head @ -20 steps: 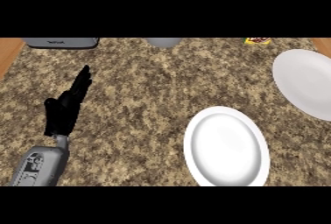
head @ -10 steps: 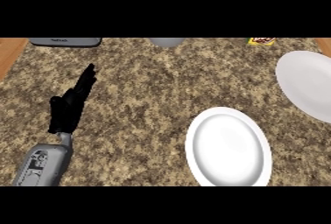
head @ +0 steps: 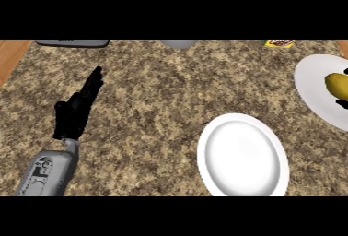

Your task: Pick the lemon from the plate and place it in the plate

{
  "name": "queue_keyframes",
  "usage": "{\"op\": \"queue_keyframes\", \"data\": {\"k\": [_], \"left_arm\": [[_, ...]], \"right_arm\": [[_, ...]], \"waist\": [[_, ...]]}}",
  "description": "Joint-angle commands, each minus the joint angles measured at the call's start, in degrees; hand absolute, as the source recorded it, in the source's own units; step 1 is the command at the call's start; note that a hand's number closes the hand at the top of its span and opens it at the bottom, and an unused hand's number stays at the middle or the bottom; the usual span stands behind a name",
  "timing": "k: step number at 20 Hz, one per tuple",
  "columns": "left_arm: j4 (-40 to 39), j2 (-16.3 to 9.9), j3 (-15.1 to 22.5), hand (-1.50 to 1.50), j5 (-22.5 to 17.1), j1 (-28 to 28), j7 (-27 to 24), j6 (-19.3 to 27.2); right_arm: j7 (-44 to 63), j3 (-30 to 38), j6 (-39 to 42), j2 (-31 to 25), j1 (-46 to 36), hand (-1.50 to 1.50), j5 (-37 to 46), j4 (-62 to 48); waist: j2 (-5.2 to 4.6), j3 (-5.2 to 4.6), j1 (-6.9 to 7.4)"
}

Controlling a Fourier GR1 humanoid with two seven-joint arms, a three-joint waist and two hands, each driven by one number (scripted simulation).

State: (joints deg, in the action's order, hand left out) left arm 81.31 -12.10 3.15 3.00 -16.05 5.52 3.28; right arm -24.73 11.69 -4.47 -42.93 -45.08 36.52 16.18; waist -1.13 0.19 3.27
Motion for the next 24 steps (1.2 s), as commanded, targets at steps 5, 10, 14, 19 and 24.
{"op": "queue_keyframes", "data": {"k": [5, 10, 14, 19, 24], "left_arm": [[-1.1, 1.0, -0.5, 0.00, 0.5, -2.3, 1.0, 0.9], [-0.5, -2.8, -3.0, 0.00, -0.9, -2.6, 1.9, -1.9], [-0.7, 0.4, -1.1, 0.00, 0.6, 0.6, -0.2, 0.5], [-1.5, 0.3, -1.6, 0.00, 0.2, -1.6, 0.3, -0.3], [-0.5, 1.3, -0.9, 0.00, 1.3, -0.2, -0.8, 1.1]], "right_arm": [[0.1, 2.8, -2.4, 5.9, -2.3, -1.50, -1.7, -7.2], [-5.7, 8.5, 3.8, 5.6, -2.6, -1.50, -8.0, -7.5], [-5.7, 15.1, 7.0, 1.9, -5.2, -1.50, -14.5, -7.3], [-5.7, 21.1, 7.6, -2.7, -1.6, -1.50, -20.3, -8.5], [-6.1, 25.6, 12.7, -11.4, 3.1, -1.50, -24.4, -9.7]], "waist": [[-0.35, 0.13, 0.12], [-0.01, 0.13, -0.58], [0.07, 0.10, -0.71], [0.19, 0.06, -1.80], [-0.19, 0.25, -1.51]]}}
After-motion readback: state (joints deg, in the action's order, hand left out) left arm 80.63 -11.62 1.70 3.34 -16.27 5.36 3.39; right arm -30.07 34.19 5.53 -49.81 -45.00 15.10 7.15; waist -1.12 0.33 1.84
